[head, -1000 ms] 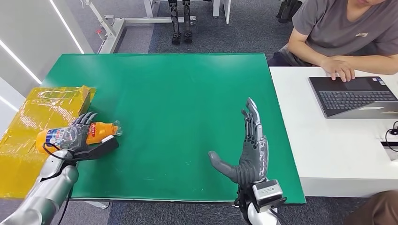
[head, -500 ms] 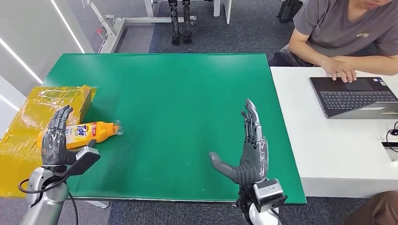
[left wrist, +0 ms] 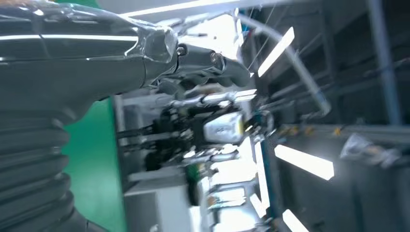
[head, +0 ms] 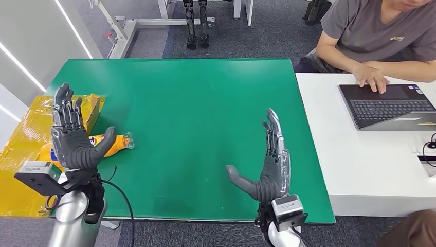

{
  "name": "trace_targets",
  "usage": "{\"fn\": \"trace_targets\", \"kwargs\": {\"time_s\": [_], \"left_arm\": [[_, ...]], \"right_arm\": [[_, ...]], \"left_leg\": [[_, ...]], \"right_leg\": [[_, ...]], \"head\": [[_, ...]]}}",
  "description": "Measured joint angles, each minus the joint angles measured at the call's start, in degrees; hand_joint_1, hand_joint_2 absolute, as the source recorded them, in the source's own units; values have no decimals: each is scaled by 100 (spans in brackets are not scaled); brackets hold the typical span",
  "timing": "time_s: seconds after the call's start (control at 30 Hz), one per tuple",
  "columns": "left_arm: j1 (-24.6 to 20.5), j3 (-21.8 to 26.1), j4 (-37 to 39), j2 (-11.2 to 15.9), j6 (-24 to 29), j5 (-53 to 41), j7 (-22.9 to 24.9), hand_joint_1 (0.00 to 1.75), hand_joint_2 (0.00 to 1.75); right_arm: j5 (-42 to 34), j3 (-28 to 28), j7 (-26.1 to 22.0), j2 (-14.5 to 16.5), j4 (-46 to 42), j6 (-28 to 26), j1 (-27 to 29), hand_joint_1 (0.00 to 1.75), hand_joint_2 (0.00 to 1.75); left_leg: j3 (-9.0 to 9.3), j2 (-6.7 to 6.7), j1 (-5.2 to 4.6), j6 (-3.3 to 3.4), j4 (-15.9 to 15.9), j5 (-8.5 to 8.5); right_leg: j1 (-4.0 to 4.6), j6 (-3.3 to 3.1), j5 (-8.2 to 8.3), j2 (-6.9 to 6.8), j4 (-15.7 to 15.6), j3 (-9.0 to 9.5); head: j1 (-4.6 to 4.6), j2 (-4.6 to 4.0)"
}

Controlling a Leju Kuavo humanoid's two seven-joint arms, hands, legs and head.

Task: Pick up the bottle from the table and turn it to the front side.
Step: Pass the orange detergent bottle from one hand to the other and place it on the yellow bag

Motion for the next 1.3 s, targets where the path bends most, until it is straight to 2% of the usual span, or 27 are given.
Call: {"fn": "trace_targets", "kwargs": {"time_s": [0.2,0.4,0.57,0.8,1.3], "left_arm": [[212,-80,-431,-657,-321,908,0,0,175],[440,-77,-500,-970,-551,852,0,0,175],[519,-82,-499,-1078,-640,713,0,0,175],[757,-145,-498,-1145,-490,451,0,0,175],[1104,-267,-495,-1140,-357,243,0,0,175]], "right_arm": [[234,-31,86,-15,-254,-371,33,0,175],[357,-144,144,-39,-434,-450,191,0,175],[420,-195,93,-51,-455,-436,252,0,175],[459,-337,75,-60,-488,-485,411,0,175],[424,-344,-38,-84,-513,-494,800,0,175]], "left_leg": [[0,1,1,3,0,-3],[0,1,2,3,-2,-3],[1,1,2,3,-1,-2],[0,1,1,3,-1,-3],[-1,2,1,6,-2,-5]], "right_leg": [[0,1,-1,1,-2,0],[0,1,-2,0,-2,0],[1,1,-1,0,-2,0],[1,2,-2,1,-3,-1],[1,3,-4,0,-3,0]], "head": [[-1,1],[-1,0],[-1,1],[-1,1],[-1,1]]}}
